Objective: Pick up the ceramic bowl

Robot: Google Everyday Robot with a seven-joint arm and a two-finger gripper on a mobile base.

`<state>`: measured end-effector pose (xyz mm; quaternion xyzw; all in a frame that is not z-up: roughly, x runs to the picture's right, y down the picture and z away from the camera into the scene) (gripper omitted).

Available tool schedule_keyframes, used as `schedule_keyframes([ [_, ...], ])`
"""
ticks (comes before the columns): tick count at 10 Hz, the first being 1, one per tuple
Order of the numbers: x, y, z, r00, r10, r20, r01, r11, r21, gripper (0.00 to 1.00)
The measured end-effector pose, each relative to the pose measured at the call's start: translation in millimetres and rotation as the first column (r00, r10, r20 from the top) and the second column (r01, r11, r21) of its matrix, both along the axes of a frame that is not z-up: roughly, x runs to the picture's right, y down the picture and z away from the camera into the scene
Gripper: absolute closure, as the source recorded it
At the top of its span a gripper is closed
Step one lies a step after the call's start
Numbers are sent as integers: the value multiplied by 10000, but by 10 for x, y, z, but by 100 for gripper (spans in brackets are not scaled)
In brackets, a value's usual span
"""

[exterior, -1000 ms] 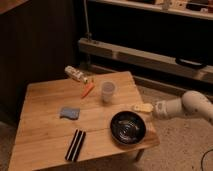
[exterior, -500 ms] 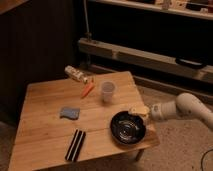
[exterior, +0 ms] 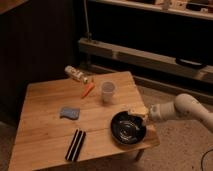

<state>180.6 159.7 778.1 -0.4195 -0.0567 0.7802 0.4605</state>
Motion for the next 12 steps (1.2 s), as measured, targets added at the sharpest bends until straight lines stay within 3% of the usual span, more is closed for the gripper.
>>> schedule_keyframes([
  [4, 55, 6, -17, 9999, 120, -60, -120, 9999, -16, 20],
  [8, 305, -173, -324, 9989, 251, -408, -226, 9980, 589, 20],
  [12, 396, -210, -424, 9982, 220, -563, -176, 9968, 774, 20],
])
